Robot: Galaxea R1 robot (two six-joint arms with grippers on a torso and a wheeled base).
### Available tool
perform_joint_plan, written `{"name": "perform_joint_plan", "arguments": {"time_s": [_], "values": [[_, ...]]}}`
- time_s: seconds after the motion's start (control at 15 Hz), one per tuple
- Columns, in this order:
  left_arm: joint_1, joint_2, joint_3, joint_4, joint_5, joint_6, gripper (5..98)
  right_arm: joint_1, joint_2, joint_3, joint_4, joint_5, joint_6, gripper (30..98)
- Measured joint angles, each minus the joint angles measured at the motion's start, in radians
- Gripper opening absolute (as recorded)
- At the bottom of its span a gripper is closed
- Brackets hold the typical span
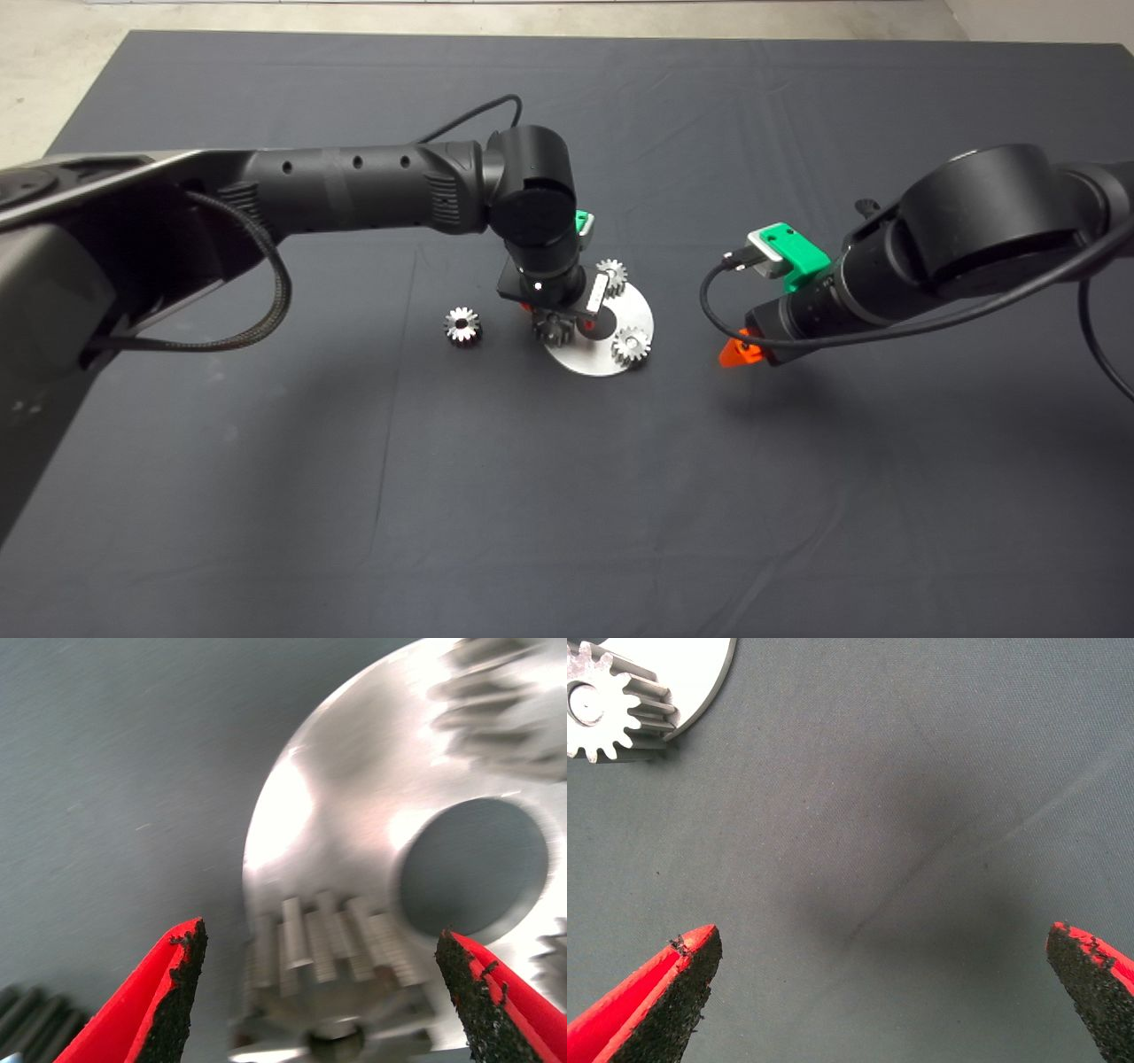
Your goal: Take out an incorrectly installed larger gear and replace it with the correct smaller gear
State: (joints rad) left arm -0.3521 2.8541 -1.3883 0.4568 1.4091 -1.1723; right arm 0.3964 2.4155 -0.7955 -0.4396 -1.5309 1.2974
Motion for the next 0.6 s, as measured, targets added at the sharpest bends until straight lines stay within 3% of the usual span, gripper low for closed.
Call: {"name": "perform_joint_plan", "arguments": {"time_s": [0.27,0.4,0.6], "values": [[0.000,-0.008,-0.006,-0.058,0.013,0.000,65.8,0.000,0.000,0.000,0.000,0.000,0.001,96.9],[0.000,-0.014,-0.017,-0.096,0.011,0.000,65.8,0.000,0.000,0.000,0.000,0.000,0.001,97.0],[0.000,-0.013,-0.026,-0.117,0.009,0.003,61.9,0.000,0.000,0.000,0.000,0.000,0.001,97.0]]}}
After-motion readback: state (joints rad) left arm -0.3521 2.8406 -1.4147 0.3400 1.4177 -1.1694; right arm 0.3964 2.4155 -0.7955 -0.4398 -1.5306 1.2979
